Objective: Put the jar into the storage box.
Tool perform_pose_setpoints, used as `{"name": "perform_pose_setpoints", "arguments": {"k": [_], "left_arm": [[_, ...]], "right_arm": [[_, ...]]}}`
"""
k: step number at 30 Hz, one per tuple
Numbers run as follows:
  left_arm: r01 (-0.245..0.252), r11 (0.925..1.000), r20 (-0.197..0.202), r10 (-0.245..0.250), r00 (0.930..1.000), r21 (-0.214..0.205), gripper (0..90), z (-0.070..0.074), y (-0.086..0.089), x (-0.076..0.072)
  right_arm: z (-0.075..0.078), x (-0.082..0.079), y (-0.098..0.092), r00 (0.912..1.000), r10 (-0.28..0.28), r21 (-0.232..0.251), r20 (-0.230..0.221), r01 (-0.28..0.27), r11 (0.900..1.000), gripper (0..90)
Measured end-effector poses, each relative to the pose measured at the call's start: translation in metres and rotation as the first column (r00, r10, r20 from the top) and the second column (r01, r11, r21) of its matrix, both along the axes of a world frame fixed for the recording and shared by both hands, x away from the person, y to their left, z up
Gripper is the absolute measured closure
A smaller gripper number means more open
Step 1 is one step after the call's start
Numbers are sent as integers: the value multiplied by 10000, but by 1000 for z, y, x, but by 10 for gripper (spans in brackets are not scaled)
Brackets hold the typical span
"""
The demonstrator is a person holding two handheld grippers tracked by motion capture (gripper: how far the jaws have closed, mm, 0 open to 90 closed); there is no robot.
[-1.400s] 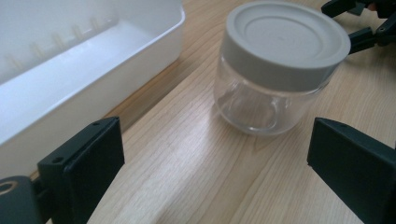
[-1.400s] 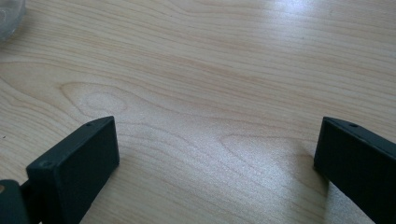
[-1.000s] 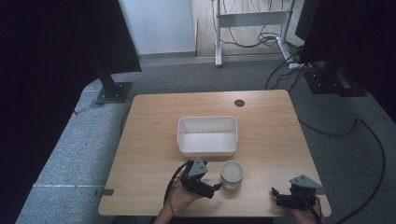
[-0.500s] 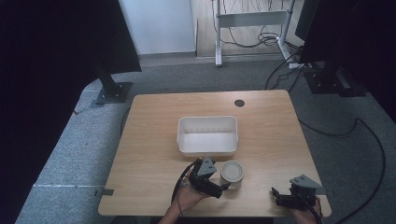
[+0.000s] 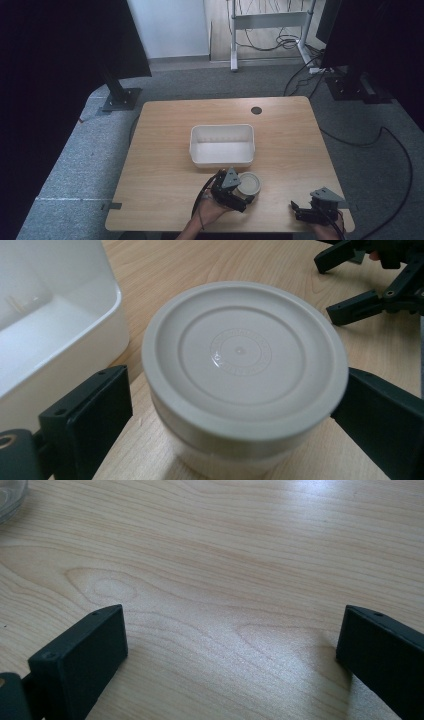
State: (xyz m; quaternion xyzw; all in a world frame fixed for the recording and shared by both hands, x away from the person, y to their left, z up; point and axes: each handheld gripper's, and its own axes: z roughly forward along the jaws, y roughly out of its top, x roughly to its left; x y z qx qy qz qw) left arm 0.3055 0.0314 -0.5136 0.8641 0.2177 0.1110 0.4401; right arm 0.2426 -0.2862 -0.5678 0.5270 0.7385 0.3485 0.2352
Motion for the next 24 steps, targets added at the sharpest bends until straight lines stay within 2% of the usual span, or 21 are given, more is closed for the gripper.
{"name": "perform_pose_setpoints", "arguments": {"k": [13, 19, 24], "left_arm": [[-154, 9992, -6, 155, 9999, 381, 50, -13, -18, 6], [-94, 9992, -141, 100, 9999, 398, 89, -20, -21, 7], [-182, 9989, -128, 188, 9997, 441, 100, -20, -22, 7]], "right_arm": [[0, 0, 0, 10000, 4, 3, 0, -4, 10000, 0], [0, 0, 0, 10000, 7, 4, -1, -7, 10000, 0], [0, 0, 0, 10000, 6, 4, -1, -6, 10000, 0]]}}
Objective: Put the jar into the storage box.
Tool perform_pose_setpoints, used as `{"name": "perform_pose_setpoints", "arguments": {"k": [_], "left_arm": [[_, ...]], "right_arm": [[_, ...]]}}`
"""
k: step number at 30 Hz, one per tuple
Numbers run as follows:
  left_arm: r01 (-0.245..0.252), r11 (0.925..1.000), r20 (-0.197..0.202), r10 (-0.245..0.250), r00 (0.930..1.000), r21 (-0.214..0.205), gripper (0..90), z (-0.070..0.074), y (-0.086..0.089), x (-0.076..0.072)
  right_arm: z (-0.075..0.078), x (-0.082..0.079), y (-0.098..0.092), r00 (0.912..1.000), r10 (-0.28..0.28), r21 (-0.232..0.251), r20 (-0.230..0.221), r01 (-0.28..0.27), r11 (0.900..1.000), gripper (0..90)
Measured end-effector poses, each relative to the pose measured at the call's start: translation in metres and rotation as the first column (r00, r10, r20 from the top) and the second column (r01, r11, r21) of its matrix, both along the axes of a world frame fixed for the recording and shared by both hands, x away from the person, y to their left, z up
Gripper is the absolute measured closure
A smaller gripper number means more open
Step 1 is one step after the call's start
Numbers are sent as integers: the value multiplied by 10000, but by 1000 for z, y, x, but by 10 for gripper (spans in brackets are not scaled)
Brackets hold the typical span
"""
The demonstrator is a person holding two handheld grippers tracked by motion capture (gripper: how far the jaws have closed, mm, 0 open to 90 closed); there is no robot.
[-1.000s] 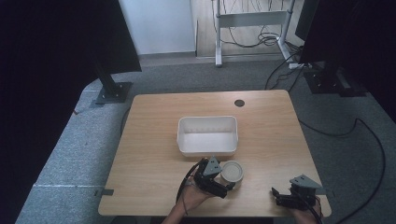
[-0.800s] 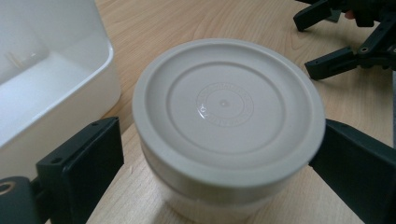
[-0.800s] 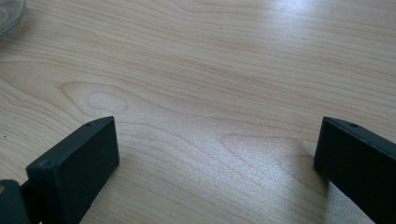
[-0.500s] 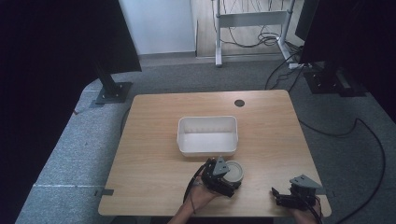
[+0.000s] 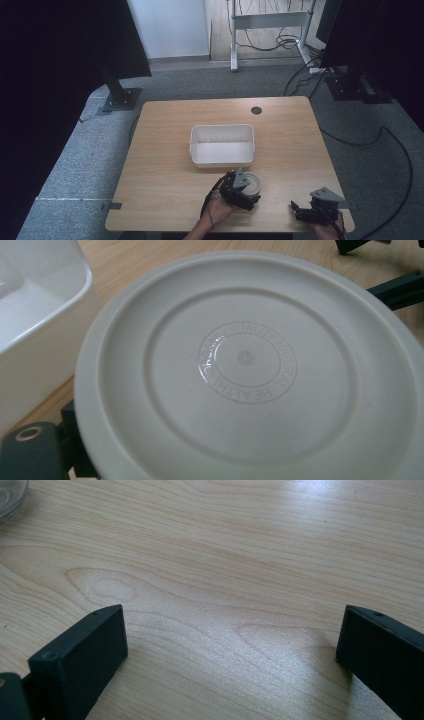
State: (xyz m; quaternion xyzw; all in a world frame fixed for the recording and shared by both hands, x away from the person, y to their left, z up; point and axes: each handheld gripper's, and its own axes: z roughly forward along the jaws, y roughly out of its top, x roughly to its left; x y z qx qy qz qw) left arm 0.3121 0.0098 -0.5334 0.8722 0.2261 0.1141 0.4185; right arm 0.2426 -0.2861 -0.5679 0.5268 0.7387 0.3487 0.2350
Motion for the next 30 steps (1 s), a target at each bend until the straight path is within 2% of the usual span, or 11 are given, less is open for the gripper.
{"name": "perform_pose_setpoints", "arguments": {"k": [7, 30], "left_arm": [[-195, 9997, -107, 193, 9998, -121, 101, 1, 3, 0], [-302, 9995, 209, 302, 9993, 1, 101, 29, 18, 9]], "right_arm": [[0, 0, 0, 10000, 5, -1, 0, -5, 10000, 0], [0, 0, 0, 10000, 2, -2, 3, -2, 10000, 0]]}}
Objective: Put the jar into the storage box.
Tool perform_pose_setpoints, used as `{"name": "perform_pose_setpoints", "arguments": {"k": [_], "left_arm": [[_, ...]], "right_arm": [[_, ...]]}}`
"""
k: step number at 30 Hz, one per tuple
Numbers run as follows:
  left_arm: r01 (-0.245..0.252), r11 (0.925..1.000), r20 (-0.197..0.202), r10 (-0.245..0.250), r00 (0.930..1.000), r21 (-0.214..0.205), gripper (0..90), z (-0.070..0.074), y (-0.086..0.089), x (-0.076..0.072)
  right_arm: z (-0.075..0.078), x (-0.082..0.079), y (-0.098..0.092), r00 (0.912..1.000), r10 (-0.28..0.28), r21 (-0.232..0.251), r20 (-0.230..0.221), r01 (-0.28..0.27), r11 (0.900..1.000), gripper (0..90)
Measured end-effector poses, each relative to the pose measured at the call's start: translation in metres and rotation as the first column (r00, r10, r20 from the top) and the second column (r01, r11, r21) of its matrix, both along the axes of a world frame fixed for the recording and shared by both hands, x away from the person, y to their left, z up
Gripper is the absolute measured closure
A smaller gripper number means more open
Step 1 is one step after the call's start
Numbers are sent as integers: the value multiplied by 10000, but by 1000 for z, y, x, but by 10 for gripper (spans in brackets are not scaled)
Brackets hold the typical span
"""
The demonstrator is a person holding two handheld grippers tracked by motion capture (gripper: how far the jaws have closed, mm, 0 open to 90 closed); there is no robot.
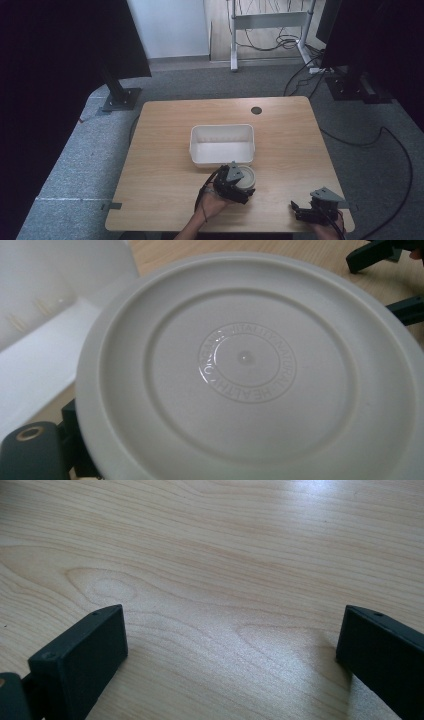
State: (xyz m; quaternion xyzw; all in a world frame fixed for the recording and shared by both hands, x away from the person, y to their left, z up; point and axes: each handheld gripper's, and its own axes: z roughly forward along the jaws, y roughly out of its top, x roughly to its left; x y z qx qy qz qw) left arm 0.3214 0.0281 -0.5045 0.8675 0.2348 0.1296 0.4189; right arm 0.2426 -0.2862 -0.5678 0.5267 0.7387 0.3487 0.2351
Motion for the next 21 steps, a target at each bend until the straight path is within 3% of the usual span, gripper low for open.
{"name": "perform_pose_setpoints", "arguments": {"k": [21], "left_arm": [[-230, 9996, 306, 225, 9993, 164, 101, 29, 19, 15]], "right_arm": [[0, 0, 0, 10000, -11, -5, -4, 11, 10000, 0]]}}
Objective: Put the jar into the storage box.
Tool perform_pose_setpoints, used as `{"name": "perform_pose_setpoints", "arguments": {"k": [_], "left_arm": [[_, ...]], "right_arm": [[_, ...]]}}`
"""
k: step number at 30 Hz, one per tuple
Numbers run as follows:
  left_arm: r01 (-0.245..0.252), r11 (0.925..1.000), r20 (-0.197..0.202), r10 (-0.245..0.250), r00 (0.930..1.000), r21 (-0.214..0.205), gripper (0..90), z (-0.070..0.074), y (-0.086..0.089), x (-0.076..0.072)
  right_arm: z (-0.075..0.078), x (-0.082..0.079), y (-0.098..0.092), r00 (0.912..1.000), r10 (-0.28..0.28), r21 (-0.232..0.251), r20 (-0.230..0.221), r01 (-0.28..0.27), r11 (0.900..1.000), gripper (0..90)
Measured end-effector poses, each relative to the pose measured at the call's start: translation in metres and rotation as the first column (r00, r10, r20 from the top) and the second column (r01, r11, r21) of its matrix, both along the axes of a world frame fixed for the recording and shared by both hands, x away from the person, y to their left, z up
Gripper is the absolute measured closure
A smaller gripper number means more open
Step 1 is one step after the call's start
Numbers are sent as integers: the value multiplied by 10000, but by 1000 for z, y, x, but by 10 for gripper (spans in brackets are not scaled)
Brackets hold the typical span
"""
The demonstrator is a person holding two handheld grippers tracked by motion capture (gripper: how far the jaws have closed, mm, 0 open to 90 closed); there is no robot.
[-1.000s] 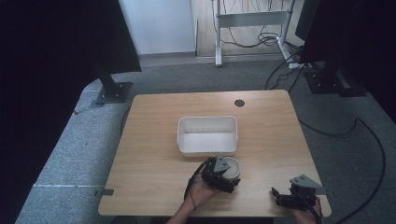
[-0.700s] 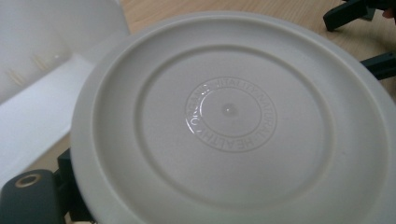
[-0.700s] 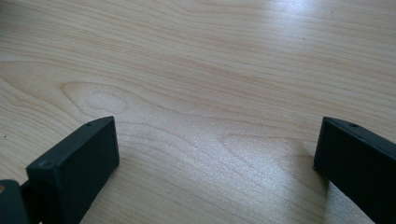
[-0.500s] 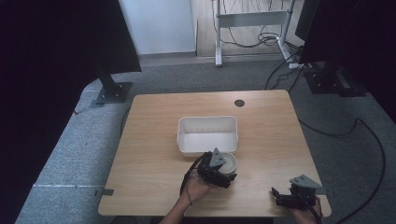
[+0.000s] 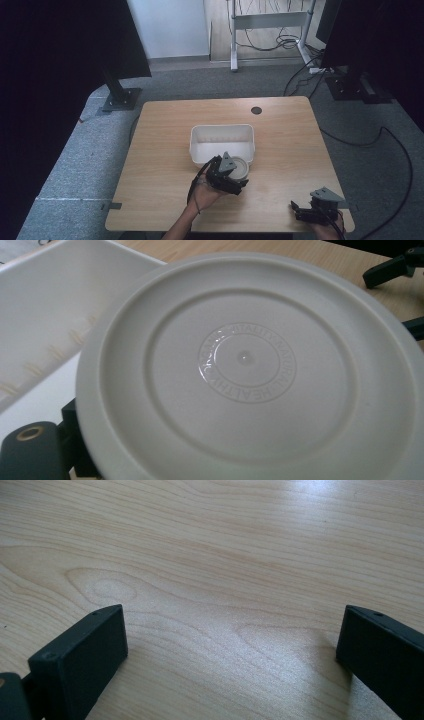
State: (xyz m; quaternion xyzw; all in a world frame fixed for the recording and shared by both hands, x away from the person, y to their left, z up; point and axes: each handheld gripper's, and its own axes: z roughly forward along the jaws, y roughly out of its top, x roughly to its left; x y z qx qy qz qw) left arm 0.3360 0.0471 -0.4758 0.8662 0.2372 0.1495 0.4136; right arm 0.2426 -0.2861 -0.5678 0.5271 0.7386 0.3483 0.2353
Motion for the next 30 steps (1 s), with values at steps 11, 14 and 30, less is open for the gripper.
{"name": "perform_pose_setpoints", "arguments": {"k": [11, 14, 30], "left_arm": [[-315, 9995, 56, 315, 9995, -15, 101, 14, 11, 15], [-416, 9991, 110, 416, 9991, 21, 101, 17, 14, 20], [-917, 9958, 222, 918, 9955, -25, 101, 18, 24, 46]], "right_arm": [[0, 0, 0, 10000, -14, 11, 2, 14, 10000, 0], [0, 0, 0, 10000, -11, 15, 0, 11, 10000, 0], [0, 0, 0, 10000, -17, 13, 0, 17, 10000, 0]]}}
